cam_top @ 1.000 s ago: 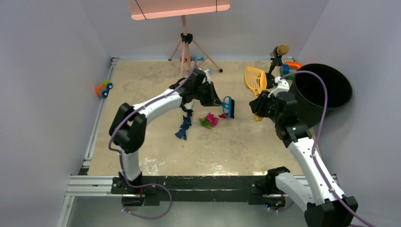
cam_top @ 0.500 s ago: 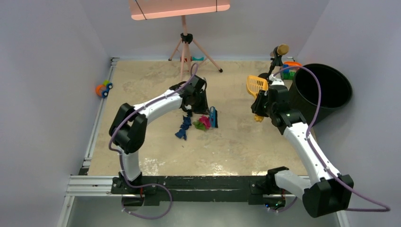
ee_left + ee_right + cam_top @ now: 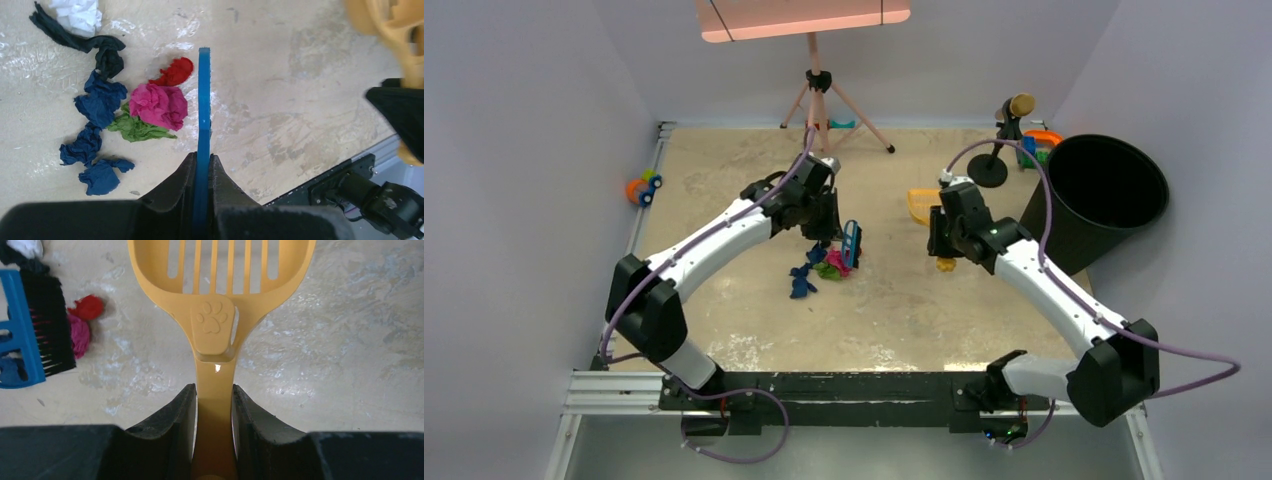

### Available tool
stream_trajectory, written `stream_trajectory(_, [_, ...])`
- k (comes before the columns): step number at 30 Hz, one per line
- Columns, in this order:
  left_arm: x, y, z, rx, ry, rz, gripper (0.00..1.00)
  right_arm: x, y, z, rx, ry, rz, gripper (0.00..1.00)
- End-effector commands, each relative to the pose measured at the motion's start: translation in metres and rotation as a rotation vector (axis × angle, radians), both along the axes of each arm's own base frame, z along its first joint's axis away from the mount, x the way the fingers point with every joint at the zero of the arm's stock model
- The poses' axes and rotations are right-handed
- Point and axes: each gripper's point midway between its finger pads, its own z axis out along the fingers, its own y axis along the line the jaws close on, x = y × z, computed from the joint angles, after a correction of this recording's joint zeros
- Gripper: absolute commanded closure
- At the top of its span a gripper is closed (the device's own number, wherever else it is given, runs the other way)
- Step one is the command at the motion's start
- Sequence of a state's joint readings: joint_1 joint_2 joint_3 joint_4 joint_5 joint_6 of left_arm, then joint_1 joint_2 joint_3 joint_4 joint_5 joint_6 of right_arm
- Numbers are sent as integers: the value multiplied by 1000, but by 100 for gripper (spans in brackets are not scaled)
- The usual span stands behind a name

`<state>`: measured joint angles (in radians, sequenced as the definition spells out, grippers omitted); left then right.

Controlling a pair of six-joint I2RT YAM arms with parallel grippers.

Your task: Sweep away the paper scraps from the table

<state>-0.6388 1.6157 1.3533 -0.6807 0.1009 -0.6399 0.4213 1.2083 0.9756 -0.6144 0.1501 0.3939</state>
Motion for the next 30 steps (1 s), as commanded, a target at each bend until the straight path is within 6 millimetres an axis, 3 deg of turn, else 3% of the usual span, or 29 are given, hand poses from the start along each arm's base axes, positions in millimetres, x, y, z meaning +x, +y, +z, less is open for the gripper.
stream_trajectory(1, [5,-2,62,-74,-163,-70,100,-9,15,18,-98,-14,38,100])
stream_trajectory(8, [51,46,73,158,-267,93,100,-58,32,10,-146,90,134,100])
stream_trajectory(14, [91,59,72,304,-352,171,100,-106,52,-3,-116,182,285,100])
stream_trajectory(17, [109,55,69,373,-377,118,100,-127,68,-7,-44,216,391,100])
stream_trajectory(21, [124,53,57,488,-350,26,100,-140,72,-15,-27,250,442,100])
stream_trajectory(30, [135,51,26,624,-297,-140,100,-162,87,-29,-16,300,519,100])
